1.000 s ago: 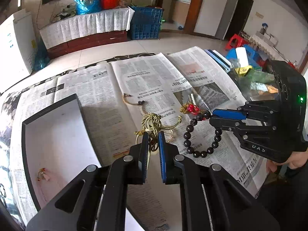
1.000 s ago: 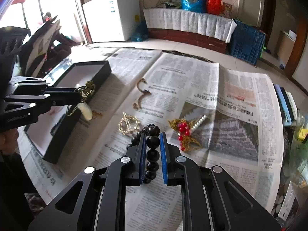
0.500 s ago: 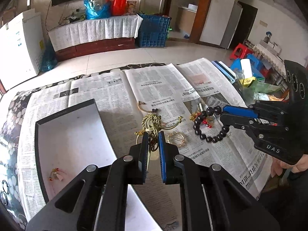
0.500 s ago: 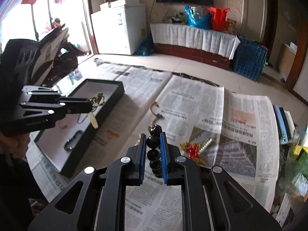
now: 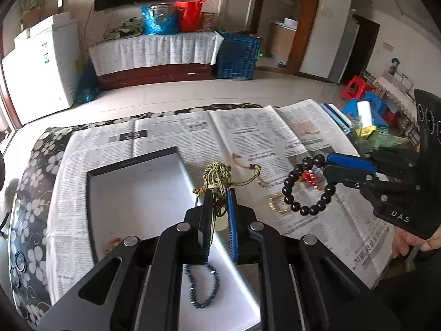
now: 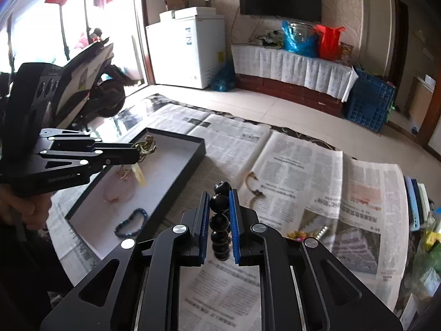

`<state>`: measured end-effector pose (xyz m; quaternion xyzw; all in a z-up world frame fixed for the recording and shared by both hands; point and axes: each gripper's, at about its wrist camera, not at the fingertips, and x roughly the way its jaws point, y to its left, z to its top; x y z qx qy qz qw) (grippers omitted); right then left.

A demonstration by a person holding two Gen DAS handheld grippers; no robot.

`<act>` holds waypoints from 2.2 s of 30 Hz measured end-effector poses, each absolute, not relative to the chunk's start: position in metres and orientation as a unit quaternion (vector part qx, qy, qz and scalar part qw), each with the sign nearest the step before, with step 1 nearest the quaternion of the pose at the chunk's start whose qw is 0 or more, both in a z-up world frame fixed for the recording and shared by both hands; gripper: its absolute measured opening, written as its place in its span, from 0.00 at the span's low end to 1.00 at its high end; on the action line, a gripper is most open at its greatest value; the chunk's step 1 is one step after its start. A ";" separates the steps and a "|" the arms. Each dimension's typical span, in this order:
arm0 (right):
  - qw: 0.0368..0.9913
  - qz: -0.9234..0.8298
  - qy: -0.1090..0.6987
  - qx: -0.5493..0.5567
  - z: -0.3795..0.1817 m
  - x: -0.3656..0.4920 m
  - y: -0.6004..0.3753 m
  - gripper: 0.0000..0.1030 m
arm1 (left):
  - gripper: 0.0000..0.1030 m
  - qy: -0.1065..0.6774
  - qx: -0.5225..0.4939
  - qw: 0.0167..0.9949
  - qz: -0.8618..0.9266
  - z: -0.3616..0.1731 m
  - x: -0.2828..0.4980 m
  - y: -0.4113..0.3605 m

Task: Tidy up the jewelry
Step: 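Carry the gold pendant and black bead bracelet over the white box, then open both tools to release the pendant and bracelet into the box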

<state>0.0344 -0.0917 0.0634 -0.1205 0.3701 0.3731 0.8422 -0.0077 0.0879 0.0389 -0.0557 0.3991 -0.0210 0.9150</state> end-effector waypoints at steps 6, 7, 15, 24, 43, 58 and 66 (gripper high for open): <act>0.837 0.387 0.363 -0.129 0.066 0.029 -0.065 0.14 | 0.10 0.403 -0.065 0.913 -0.001 0.035 -0.018 0.114; 0.836 0.391 0.363 -0.130 0.066 0.028 -0.059 0.14 | 0.10 0.404 -0.066 0.913 0.003 0.034 -0.020 0.118; 0.827 0.413 0.358 -0.134 0.067 0.021 -0.023 0.14 | 0.10 0.409 -0.078 0.909 0.025 0.029 -0.030 0.147; 0.817 0.429 0.359 -0.138 0.063 0.016 0.005 0.14 | 0.10 0.415 -0.079 0.906 0.037 0.023 -0.036 0.163; 0.782 0.417 0.431 -0.170 -0.003 0.025 0.064 0.14 | 0.10 0.489 -0.073 0.868 0.053 -0.032 -0.005 0.187; 0.794 0.405 0.425 -0.156 0.012 0.032 0.043 0.40 | 0.57 0.474 -0.086 0.873 0.076 -0.018 -0.007 0.187; 0.789 0.405 0.433 -0.162 0.012 0.034 0.030 0.52 | 0.73 0.473 -0.066 0.875 0.083 -0.013 -0.012 0.175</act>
